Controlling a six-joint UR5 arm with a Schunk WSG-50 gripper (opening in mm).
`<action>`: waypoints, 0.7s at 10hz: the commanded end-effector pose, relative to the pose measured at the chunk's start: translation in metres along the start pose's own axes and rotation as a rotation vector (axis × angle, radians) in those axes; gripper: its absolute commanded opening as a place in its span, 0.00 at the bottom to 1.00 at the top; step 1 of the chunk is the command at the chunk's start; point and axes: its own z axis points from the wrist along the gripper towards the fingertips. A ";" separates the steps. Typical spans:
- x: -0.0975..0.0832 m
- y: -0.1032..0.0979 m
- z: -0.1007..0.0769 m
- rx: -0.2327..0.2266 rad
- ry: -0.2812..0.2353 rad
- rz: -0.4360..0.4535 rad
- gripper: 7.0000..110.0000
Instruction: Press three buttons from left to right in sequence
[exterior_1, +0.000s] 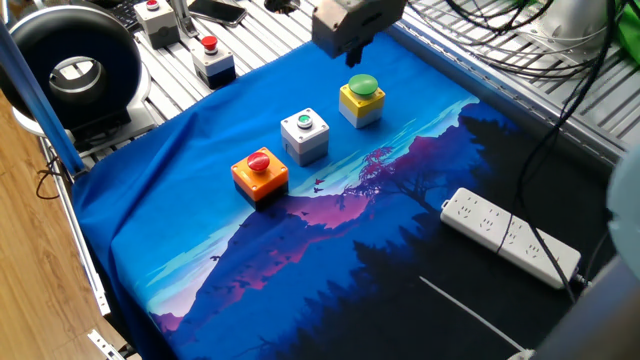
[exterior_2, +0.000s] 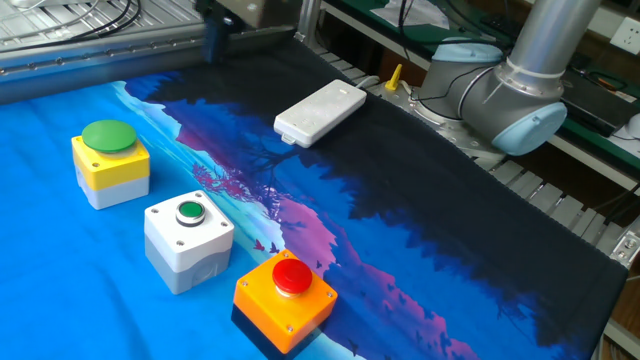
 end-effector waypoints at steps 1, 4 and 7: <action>-0.016 -0.026 0.018 0.011 -0.024 -0.059 0.00; -0.023 -0.033 0.034 0.008 -0.047 -0.078 0.00; -0.026 -0.047 0.048 0.009 -0.073 -0.099 0.00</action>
